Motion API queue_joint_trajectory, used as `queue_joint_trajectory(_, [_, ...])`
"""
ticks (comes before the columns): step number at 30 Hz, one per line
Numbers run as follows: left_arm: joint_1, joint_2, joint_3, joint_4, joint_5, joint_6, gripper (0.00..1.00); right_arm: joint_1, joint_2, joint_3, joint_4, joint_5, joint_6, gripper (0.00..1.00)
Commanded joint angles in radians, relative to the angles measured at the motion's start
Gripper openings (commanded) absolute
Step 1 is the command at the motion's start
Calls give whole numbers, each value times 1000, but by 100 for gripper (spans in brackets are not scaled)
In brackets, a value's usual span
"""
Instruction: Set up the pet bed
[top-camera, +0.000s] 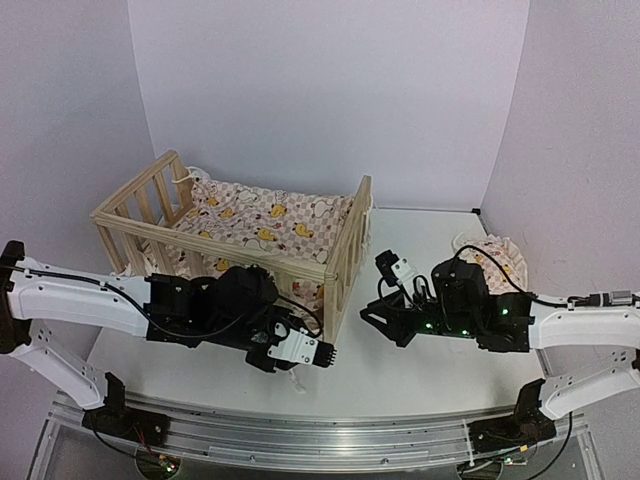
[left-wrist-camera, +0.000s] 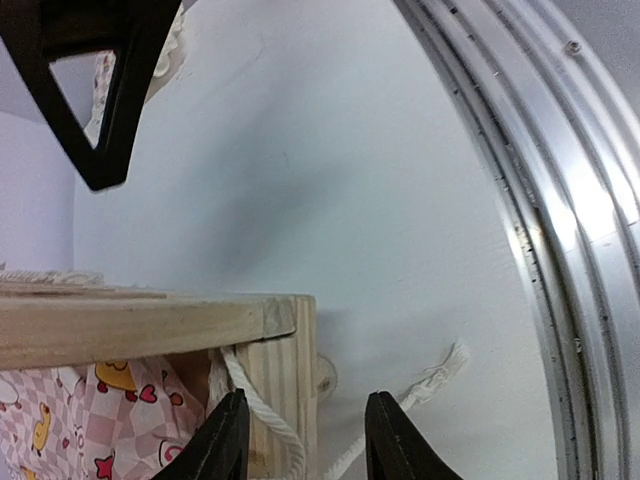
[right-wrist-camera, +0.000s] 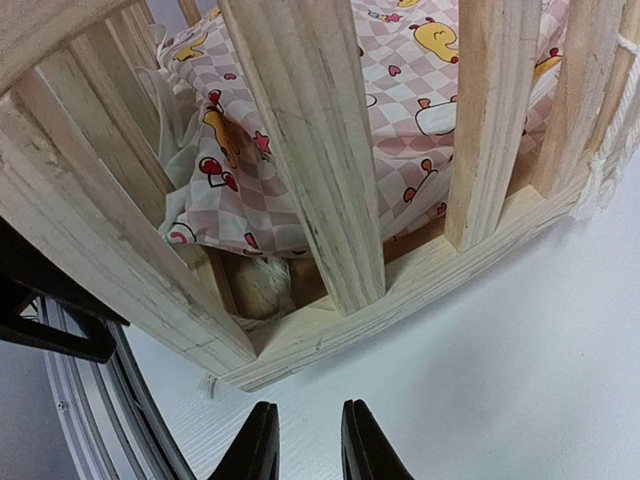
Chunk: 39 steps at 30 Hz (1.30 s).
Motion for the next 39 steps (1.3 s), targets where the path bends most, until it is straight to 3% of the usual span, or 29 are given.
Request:
queue_joint_trajectory(1, [-13,-9,-22,134,-161,-117,38,0,-33,-12,27,38,3,23])
queue_joint_trajectory(8, [-42,-147,-200,267,-262,-131,41,0,-20,-11,38,41,-21,23])
queue_joint_trajectory(13, [-71,-129,-321,489,-309,-68,43,0,-27,-18,38,50,-27,23])
queue_joint_trajectory(23, [-49,-73,-339,638,-312,44,45,-2,-49,-40,46,42,-10,23])
queue_joint_trajectory(27, [29,-30,-288,528,-299,6,40,-2,-47,-34,47,33,-21,24])
queue_joint_trajectory(32, [44,-29,-263,417,-243,-41,40,-1,-38,-35,50,37,-25,24])
queue_joint_trajectory(39, [38,16,-256,436,-202,18,39,-2,-23,-28,55,32,-26,24])
